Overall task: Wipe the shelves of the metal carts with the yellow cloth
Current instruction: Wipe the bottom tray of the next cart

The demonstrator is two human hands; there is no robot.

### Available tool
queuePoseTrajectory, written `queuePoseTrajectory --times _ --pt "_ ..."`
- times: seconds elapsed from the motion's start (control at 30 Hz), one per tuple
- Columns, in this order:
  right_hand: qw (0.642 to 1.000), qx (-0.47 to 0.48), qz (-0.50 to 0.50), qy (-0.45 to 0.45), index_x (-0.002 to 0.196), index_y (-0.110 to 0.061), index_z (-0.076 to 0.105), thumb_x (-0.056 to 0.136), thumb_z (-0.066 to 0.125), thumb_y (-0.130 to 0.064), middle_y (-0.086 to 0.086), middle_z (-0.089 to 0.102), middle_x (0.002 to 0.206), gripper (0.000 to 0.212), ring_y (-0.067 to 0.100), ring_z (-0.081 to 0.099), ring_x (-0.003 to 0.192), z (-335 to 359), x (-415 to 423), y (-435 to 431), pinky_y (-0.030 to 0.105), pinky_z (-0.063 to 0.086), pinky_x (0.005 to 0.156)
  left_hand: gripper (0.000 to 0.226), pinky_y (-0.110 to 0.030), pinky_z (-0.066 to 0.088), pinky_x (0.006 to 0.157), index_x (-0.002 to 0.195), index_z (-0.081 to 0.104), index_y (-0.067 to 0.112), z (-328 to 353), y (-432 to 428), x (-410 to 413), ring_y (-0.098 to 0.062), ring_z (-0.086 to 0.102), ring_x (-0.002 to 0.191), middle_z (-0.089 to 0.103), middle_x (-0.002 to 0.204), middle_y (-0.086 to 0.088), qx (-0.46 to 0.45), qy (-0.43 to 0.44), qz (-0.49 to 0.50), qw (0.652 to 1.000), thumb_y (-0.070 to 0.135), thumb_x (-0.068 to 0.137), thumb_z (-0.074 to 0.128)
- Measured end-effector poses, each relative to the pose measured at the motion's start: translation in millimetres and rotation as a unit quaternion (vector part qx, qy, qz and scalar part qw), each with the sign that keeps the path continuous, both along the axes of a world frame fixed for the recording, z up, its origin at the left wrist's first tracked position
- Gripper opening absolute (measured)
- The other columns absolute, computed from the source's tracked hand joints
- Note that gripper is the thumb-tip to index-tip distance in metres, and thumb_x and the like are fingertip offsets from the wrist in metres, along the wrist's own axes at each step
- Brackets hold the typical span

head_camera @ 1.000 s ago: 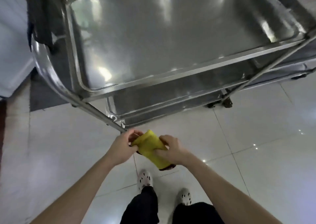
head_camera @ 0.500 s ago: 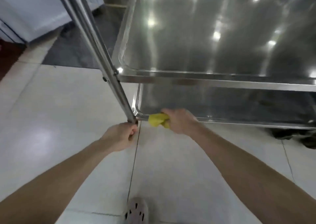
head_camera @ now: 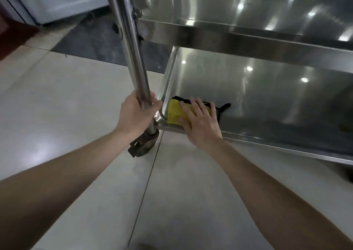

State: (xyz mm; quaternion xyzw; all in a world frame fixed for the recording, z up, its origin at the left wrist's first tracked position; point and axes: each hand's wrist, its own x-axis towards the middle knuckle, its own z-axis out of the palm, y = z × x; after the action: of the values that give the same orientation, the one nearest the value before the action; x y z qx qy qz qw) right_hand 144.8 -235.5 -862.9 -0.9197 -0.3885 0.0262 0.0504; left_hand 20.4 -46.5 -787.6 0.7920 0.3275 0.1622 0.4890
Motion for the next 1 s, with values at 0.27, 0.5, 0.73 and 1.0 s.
queuePoseTrajectory --times 0.27,0.5,0.73,1.0 --pt "0.999 0.022 0.001 -0.046 0.17 -0.038 0.018 0.11 0.011 -0.064 0.011 0.019 0.177 0.066 0.031 0.011 0.165 -8 -22 -10 0.065 0.008 0.129 0.061 -0.051 0.05 0.057 0.079 0.053 -0.015 -20 -19 22 -0.047 0.058 0.063 0.056 0.07 -0.035 -0.054 -0.156 0.103 0.981 0.042 0.093 0.068" --pt "0.997 -0.011 -0.055 0.044 0.166 -0.055 0.0 0.102 0.013 -0.077 0.003 0.001 0.18 0.069 0.027 -0.003 0.165 4 103 74 0.068 -0.006 0.127 0.051 -0.061 0.045 0.05 0.079 0.044 -0.012 -26 -16 23 -0.053 0.049 0.059 0.047 0.065 -0.035 -0.049 -0.183 0.083 0.978 0.029 0.096 0.068" --pt "0.994 0.03 -0.062 0.088 0.163 -0.058 0.016 0.107 0.015 -0.068 0.003 0.014 0.178 0.057 0.027 0.004 0.164 10 63 62 0.068 -0.006 0.127 0.046 -0.057 0.043 0.048 0.078 0.043 -0.011 -24 -17 23 -0.052 0.051 0.056 0.047 0.064 -0.036 -0.047 -0.19 0.093 0.976 0.021 0.098 0.068" --pt "0.996 0.024 -0.078 0.025 0.167 -0.049 0.011 0.107 0.013 -0.066 0.002 0.011 0.179 0.063 0.032 0.002 0.165 1 61 97 0.072 -0.008 0.125 0.043 -0.054 0.039 0.044 0.08 0.046 -0.012 -23 -19 22 -0.036 0.048 0.051 0.05 0.066 -0.036 -0.053 -0.184 0.101 0.976 0.017 0.1 0.07"
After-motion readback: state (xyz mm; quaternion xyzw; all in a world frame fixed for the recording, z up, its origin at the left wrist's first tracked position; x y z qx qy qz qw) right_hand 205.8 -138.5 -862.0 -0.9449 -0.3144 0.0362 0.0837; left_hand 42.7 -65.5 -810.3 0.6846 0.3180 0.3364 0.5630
